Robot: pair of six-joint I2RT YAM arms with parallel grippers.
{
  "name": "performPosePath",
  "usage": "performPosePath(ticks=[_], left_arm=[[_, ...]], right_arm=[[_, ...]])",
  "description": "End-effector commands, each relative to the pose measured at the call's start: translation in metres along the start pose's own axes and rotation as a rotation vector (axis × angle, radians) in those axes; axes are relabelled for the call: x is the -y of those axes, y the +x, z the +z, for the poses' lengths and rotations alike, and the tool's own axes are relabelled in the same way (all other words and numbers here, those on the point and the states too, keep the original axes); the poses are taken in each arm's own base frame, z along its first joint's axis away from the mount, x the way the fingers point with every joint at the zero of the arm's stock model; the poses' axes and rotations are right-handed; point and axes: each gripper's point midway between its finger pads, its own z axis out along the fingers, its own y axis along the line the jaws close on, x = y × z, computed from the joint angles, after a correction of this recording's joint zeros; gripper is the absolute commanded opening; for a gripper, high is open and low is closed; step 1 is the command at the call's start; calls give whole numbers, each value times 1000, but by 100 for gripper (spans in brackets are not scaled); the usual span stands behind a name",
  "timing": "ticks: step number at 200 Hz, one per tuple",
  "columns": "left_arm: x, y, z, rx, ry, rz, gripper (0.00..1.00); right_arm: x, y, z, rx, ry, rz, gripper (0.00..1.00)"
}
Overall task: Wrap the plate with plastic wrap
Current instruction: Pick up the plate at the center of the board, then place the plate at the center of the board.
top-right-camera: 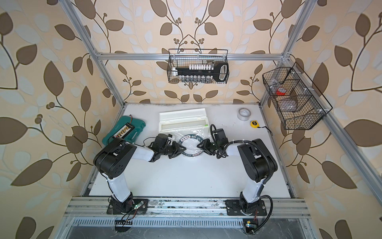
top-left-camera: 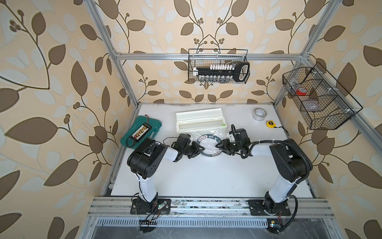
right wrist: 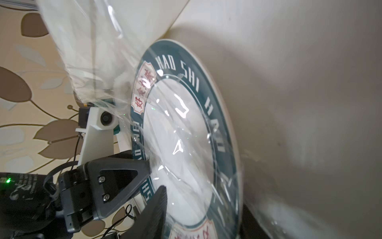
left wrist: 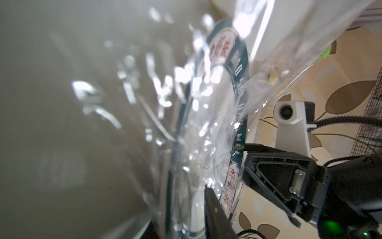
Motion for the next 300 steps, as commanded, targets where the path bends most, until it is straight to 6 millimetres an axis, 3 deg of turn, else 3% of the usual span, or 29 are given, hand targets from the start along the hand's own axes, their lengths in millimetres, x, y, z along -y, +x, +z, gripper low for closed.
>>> performPosePath(ticks=[1,43,80,98,138,164,185,210,222,240,250,267,284,291,300], left_arm=[[51,2,-14,9,158,72,21],[78,8,-37,55,255,108,3],[99,10,-61,113,303,143,1],[111,7,-72,139,289,180,1],[172,-4,-106,201,298,342,0],[187,-3,-112,187,299,371,0],[182,5,-117,182,297,367,2],[169,15,-125,175,264,375,13],[165,20,-130,174,247,379,22],[159,27,-143,176,203,381,46],[153,30,-150,182,169,403,54],[132,33,-162,192,86,380,63],[108,33,-176,206,-9,332,66],[96,32,-182,216,-59,305,74],[81,30,-192,233,-126,269,76]], right_arm=[[-35,-3,-5,15,-155,12,38],[-63,-4,-26,69,-302,61,19],[-81,-7,-46,121,-328,32,1],[-94,-13,-56,147,-337,14,0],[-139,-40,-80,224,-352,-87,0],[-155,-46,-91,241,-361,-122,0],[-155,-39,-97,243,-363,-143,0],[-147,-30,-102,246,-353,-156,0],[-146,-25,-104,235,-354,-164,0],[-143,-16,-107,224,-357,-174,0],[-143,-9,-109,220,-363,-188,0],[-141,6,-110,208,-361,-213,0],[-130,24,-106,185,-351,-216,0],[-124,30,-103,180,-343,-212,0],[-116,39,-101,174,-335,-207,0]])
